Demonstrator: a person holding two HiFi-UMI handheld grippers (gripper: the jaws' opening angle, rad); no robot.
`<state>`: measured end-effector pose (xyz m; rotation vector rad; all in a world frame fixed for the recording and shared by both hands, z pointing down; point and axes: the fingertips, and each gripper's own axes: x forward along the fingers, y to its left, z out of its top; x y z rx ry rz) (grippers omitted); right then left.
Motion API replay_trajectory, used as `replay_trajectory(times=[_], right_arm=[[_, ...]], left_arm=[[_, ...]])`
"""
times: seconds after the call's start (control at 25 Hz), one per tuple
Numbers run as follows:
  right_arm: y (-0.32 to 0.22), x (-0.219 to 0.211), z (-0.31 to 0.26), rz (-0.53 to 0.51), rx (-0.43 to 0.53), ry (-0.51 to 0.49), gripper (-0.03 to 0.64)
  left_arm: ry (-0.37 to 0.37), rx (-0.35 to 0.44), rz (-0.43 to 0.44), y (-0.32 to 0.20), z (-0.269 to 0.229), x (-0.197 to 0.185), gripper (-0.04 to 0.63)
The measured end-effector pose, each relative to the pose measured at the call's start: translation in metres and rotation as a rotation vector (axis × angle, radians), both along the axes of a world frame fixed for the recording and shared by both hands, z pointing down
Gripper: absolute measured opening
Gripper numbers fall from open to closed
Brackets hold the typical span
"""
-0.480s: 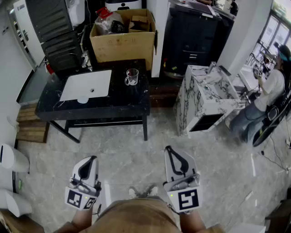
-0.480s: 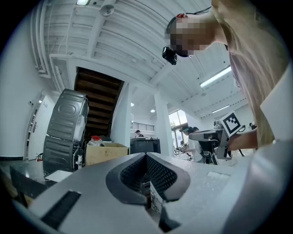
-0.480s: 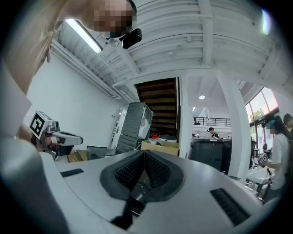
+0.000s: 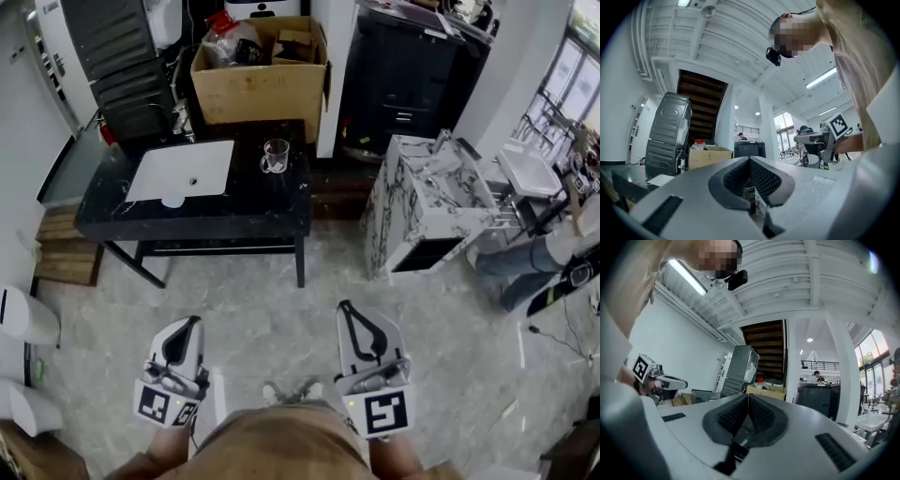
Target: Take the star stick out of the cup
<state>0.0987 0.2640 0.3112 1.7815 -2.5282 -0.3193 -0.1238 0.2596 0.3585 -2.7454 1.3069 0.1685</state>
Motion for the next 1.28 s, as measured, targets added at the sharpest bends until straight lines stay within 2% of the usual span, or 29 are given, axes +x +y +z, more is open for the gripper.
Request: replay_trajectory(times=[0.2,0.36,0.72,1.0,1.28], right_arm=[[0.003,0.01,-0.001,0.002,0.008,-0.032,0.005],[0.004,0.017,-0.001,0.0,0.011,-0.014,0.005],[0.005,0.046,0.008,-0.032,-0.004,-0.016,0.005],[0.009,0.068,0.016,-0.089,-0.007,-0.045,0.006],[0.011,0.07,0.017,-0.133,0.0,-0.062,0.006]], left_arm=[[-0.01,-0.006,-0.004,0.002,0.001,0.006,0.002],[-0.016,-0.005,-0.009,0.005,-0.001,0.014,0.0],[-0.029,-0.009,-0.025,0.01,0.003,0.051,0.001],[-0.039,-0.002,-0.064,0.017,0.004,0.076,0.002],[-0.048,-0.002,-0.091,0.022,0.004,0.085,0.002]])
